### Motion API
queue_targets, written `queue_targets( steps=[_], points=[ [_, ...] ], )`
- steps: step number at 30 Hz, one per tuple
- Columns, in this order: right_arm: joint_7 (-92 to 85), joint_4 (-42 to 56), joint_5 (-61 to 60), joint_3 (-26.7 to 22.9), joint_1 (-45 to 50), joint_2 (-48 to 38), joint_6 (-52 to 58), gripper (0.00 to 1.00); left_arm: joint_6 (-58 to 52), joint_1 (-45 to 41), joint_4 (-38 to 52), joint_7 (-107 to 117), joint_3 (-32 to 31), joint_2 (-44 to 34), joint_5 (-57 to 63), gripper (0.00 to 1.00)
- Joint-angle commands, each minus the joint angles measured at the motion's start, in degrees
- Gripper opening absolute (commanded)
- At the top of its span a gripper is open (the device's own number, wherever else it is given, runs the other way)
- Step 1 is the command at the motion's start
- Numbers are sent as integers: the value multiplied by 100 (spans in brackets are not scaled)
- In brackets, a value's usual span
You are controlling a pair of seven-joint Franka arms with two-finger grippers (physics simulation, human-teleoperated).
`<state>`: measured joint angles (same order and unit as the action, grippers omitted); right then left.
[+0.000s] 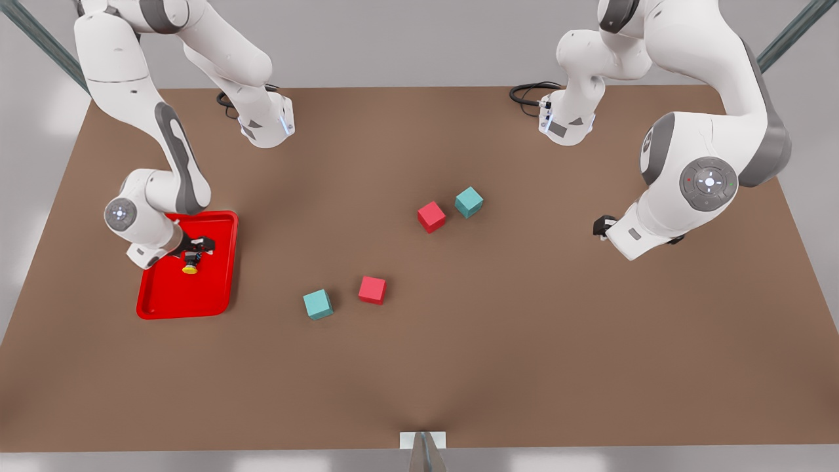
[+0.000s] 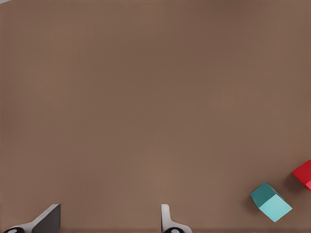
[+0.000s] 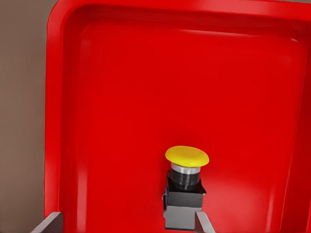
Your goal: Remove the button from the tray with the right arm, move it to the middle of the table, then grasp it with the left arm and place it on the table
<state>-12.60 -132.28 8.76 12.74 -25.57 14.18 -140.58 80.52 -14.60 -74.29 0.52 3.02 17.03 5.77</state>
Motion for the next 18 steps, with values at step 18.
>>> queue_targets(
  steps=[18],
  points=[
    [82,370,398,1,-466,700,-435,100,25,1,3,-26,-3,-7,3,100]
  ],
)
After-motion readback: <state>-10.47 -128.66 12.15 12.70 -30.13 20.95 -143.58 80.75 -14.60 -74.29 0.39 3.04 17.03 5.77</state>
